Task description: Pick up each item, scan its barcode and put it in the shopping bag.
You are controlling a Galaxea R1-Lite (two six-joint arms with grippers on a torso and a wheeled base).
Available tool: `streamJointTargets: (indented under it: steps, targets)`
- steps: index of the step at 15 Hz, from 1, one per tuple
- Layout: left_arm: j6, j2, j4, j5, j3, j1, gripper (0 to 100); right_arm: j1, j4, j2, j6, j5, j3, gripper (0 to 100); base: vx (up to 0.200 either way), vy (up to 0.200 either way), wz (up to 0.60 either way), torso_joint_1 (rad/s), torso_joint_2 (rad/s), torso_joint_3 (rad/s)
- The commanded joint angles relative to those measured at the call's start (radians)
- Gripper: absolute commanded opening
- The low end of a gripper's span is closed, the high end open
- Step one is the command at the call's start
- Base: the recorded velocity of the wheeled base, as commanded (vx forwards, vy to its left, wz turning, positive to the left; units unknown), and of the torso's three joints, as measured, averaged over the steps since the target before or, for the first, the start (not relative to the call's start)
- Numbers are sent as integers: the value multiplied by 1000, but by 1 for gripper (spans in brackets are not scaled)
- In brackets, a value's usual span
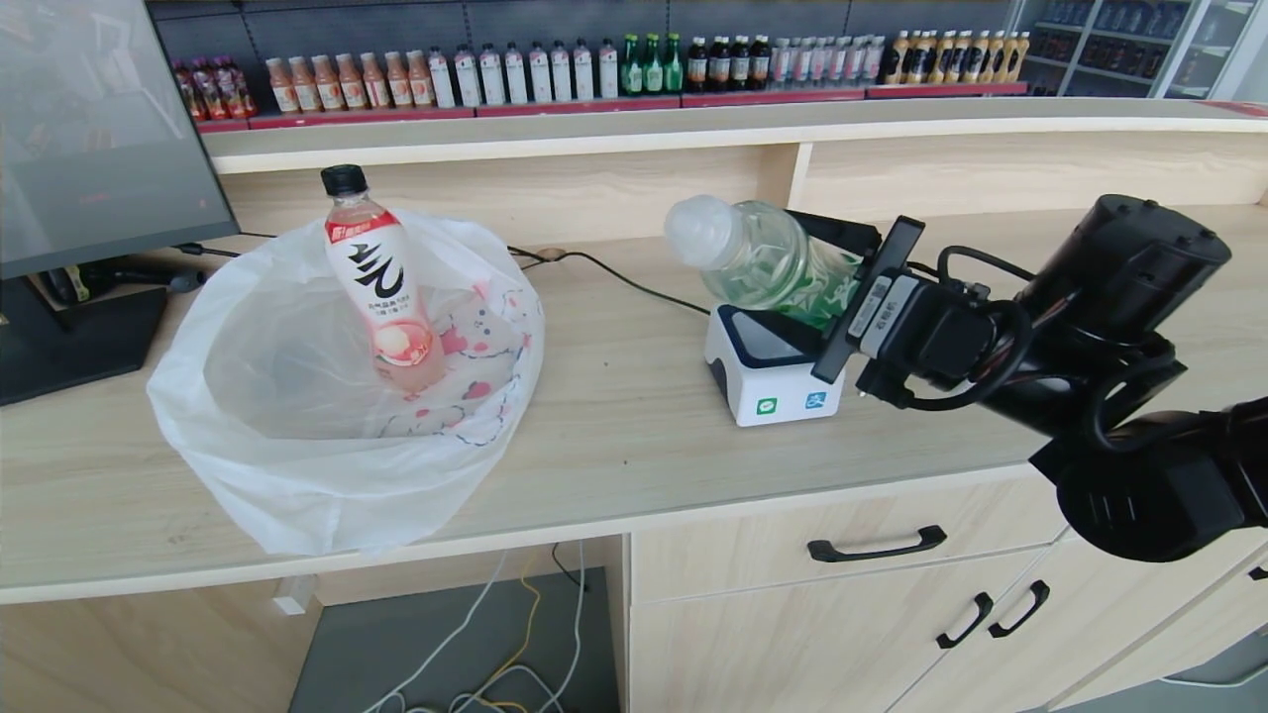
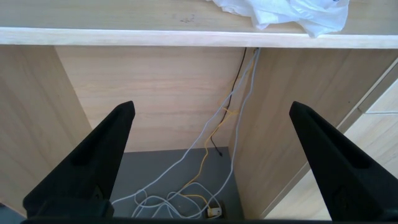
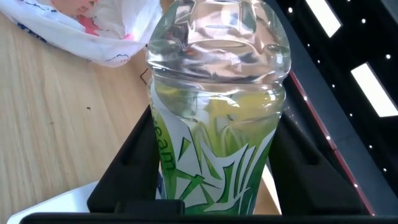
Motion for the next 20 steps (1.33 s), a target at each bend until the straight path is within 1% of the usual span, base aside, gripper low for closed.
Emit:
streamJointTargets:
  steps: [1, 3, 5, 6, 9, 10, 11, 14, 15, 18, 20]
  targets:
    - [0, 0, 0, 0, 0, 1, 100, 1, -1, -4, 7, -1, -6, 0, 0, 0, 0, 0, 0, 0]
    - [0, 0, 0, 0, 0, 1, 100, -1, 13, -18, 19, -7, -20, 0, 0, 0, 0, 0, 0, 0]
    - [0, 0, 0, 0, 0, 1, 100, 2, 16, -50, 62, -70, -20, 0, 0, 0, 0, 0, 0, 0]
    - [0, 0, 0, 0, 0, 1, 100, 5, 16, -76, 107, -116, -31, 0, 0, 0, 0, 0, 0, 0]
    - [0, 0, 0, 0, 0, 1, 100, 4, 16, -126, 211, -191, -43, 0, 0, 0, 0, 0, 0, 0]
    - [0, 0, 0, 0, 0, 1, 100, 4, 13, -127, 235, -192, -37, 0, 0, 0, 0, 0, 0, 0]
    - [0, 0, 0, 0, 0, 1, 100, 5, 13, -127, 295, -197, -48, 0, 0, 0, 0, 0, 0, 0]
    - [0, 0, 0, 0, 0, 1, 100, 8, 16, -132, 392, -208, -90, 0, 0, 0, 0, 0, 0, 0]
    - [0, 0, 0, 0, 0, -1, 100, 8, 13, -133, 482, -218, -86, 0, 0, 0, 0, 0, 0, 0]
    - [0, 0, 0, 0, 0, 1, 100, -7, -9, -138, 634, -298, -97, 0, 0, 0, 0, 0, 0, 0]
    - [0, 0, 0, 0, 0, -1, 100, -18, -24, -138, 656, -295, -84, 0, 0, 0, 0, 0, 0, 0]
